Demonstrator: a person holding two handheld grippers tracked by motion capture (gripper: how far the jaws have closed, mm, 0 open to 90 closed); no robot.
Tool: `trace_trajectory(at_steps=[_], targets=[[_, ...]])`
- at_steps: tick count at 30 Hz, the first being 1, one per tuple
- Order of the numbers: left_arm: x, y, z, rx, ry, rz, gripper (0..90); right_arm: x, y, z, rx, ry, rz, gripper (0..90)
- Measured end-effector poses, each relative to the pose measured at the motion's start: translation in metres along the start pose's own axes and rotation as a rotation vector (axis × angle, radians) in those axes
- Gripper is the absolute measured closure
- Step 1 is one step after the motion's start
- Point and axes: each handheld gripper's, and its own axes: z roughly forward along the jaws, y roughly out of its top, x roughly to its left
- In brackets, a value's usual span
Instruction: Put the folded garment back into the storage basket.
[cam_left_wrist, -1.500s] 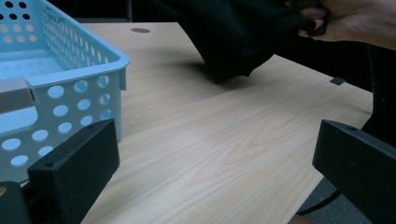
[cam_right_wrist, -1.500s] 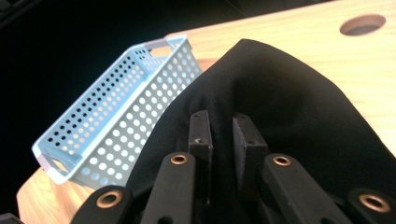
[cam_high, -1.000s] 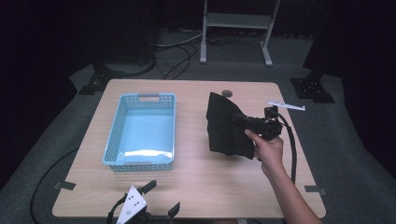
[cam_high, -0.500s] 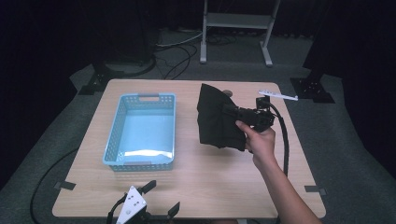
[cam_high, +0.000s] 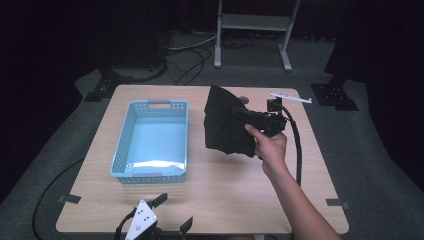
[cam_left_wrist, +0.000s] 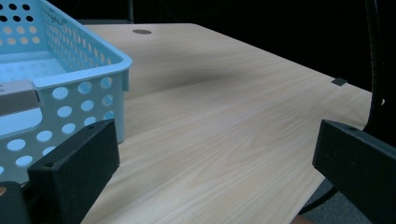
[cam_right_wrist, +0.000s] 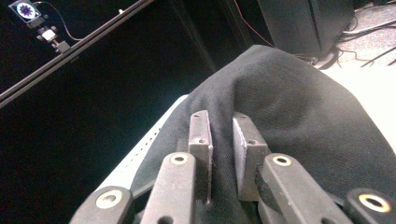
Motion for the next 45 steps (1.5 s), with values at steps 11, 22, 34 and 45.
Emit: trace_trajectory(at_steps=[11, 22, 34, 45], targets=[[0.0, 0.0, 0.0, 0.002, 0.0, 0.0, 0.0, 0.009, 0.002, 0.009, -0.004, 0.03, -0.002, 80.0], [0.0, 0.0, 0.0, 0.002, -0.004, 0.001, 0.0, 0.018, 0.004, 0.019, -0.024, 0.058, 0.0, 79.9], [0.0, 0.0, -0.001, 0.001, -0.002, 0.001, 0.0, 0.03, 0.005, 0.033, -0.033, 0.094, -0.008, 79.9], [0.0, 0.0, -0.001, 0.001, 0.0, 0.004, 0.0, 0.042, 0.007, 0.044, -0.033, 0.122, -0.015, 79.9]])
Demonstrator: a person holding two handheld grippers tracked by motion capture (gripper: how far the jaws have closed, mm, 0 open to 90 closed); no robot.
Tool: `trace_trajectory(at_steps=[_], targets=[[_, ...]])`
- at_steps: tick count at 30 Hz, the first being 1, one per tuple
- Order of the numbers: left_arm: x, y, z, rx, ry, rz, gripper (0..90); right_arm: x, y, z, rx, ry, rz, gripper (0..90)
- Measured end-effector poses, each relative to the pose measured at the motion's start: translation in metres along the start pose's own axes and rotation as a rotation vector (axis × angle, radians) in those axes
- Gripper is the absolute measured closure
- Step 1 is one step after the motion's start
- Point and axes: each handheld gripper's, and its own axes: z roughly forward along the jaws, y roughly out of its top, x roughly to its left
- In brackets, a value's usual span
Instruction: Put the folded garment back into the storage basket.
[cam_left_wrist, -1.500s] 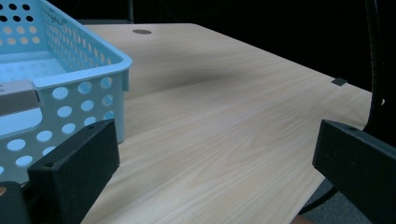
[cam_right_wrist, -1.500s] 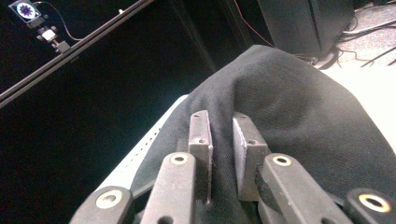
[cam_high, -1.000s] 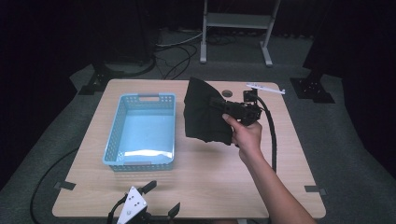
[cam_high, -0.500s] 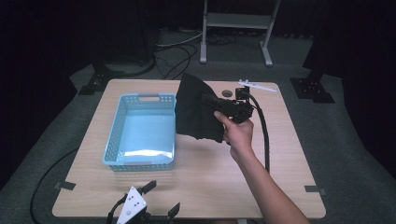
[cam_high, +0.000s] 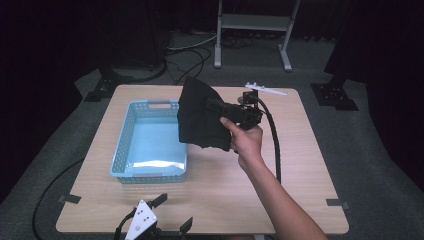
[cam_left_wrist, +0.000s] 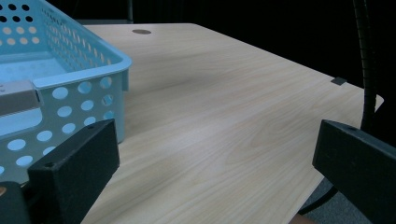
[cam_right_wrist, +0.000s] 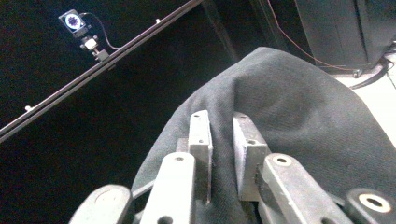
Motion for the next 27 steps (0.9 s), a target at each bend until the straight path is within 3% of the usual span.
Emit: trace_trajectory(at_steps=[27], targets=[[-0.001, 0.0, 0.0, -0.003, -0.002, 0.009, 0.0, 0.017, -0.002, 0.034, 0.036, 0.052, -0.01, 79.9]])
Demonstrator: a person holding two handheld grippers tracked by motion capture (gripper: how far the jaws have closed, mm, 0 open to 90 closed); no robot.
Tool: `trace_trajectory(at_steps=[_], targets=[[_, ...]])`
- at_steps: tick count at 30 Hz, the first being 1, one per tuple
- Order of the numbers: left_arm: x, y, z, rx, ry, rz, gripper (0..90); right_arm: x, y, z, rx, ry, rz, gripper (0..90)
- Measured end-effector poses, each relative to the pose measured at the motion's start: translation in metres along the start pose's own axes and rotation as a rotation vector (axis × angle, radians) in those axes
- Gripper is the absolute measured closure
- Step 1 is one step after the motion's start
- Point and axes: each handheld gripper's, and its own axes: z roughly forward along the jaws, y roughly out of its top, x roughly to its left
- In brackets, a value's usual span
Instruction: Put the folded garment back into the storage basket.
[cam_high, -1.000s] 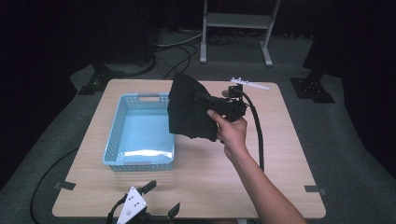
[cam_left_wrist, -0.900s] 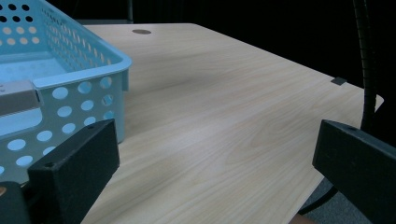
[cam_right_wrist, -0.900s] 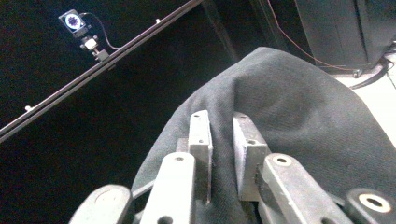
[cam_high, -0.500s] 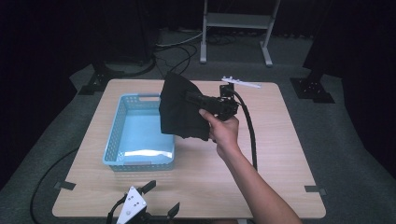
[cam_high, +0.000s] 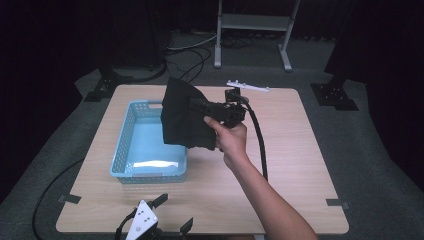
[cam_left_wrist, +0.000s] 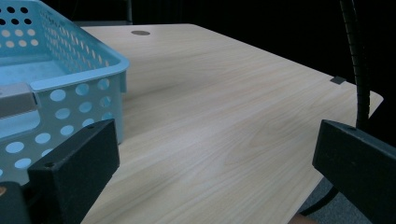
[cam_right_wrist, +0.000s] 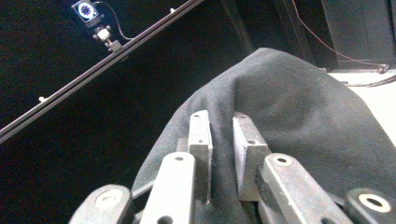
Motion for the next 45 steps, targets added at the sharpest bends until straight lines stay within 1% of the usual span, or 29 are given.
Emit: trace_trajectory(at_steps=[9, 13, 15, 26, 33, 40, 45], targets=[[0.001, 0.0, 0.0, -0.002, 0.004, -0.003, 0.0, 0.005, -0.001, 0.013, 0.018, 0.007, 0.0, 79.8], [0.0, 0.0, -0.001, -0.002, 0.002, -0.002, 0.0, 0.005, -0.002, 0.017, 0.017, 0.011, -0.001, 79.8], [0.0, 0.0, -0.001, -0.002, 0.002, 0.001, 0.0, 0.006, -0.003, 0.02, 0.025, 0.013, 0.003, 79.8], [-0.001, 0.0, -0.001, -0.003, 0.002, 0.005, 0.0, 0.008, -0.007, 0.031, 0.033, 0.031, 0.008, 79.8], [-0.001, 0.0, -0.001, -0.004, 0.004, 0.008, 0.0, 0.011, -0.01, 0.037, 0.04, 0.032, 0.009, 79.8], [-0.001, 0.0, -0.001, -0.006, 0.002, 0.007, 0.0, 0.01, -0.013, 0.044, 0.045, 0.037, 0.018, 79.9], [-0.001, 0.0, -0.001, -0.006, 0.004, 0.002, 0.0, 0.01, -0.018, 0.054, 0.058, 0.037, 0.03, 79.8]])
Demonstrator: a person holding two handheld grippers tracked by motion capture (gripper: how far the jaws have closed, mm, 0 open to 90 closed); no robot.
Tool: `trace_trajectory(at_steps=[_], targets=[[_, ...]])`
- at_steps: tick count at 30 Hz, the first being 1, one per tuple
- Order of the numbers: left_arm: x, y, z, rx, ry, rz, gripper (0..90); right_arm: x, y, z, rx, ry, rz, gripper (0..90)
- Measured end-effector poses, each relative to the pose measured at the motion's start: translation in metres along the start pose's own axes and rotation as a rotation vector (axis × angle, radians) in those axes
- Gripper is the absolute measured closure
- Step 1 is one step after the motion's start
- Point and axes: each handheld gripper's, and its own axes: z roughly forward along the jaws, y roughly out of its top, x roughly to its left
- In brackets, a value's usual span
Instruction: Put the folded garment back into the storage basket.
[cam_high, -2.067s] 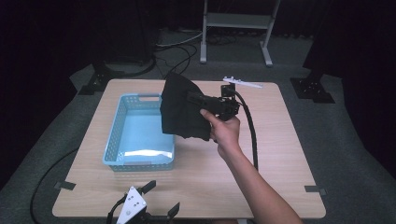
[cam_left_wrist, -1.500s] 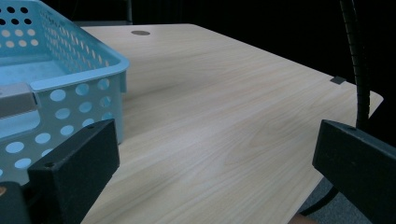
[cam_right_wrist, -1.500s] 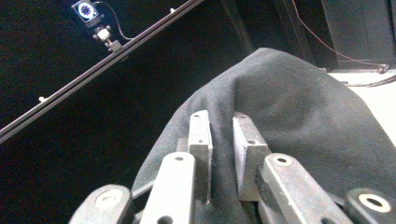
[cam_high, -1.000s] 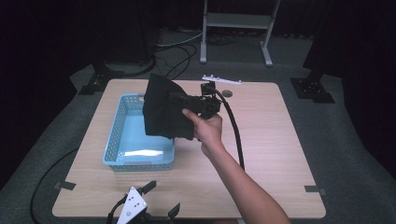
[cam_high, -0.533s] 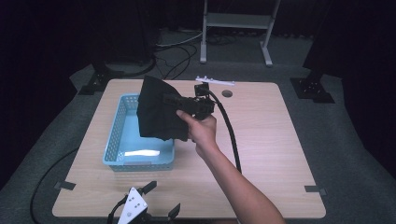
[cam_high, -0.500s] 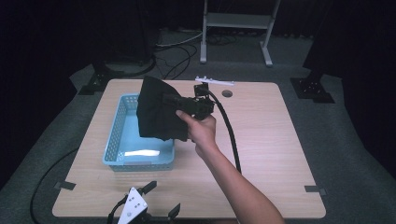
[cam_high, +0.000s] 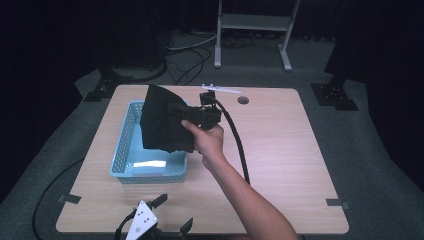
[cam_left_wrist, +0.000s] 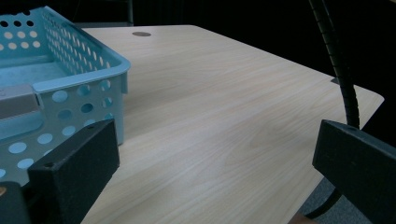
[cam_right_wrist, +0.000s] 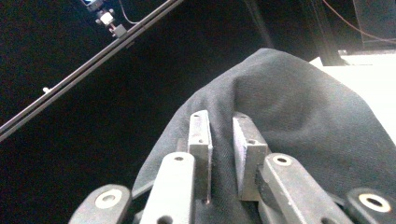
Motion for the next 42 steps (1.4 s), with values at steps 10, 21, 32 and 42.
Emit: trace_trajectory(at_steps=[10, 21, 32, 42], targets=[[0.001, 0.0, 0.0, 0.002, 0.002, -0.001, 0.0, -0.002, -0.007, 0.02, 0.017, 0.0, 0.02, 79.8], [-0.001, -0.001, 0.001, 0.012, -0.002, 0.01, 0.0, -0.005, -0.013, 0.039, 0.034, 0.003, 0.037, 79.8], [0.002, -0.001, 0.0, 0.009, 0.004, 0.006, 0.0, -0.008, -0.018, 0.053, 0.041, 0.002, 0.048, 79.7], [0.003, -0.001, 0.0, 0.009, 0.009, 0.002, 0.0, -0.012, -0.024, 0.065, 0.064, -0.019, 0.034, 79.7]])
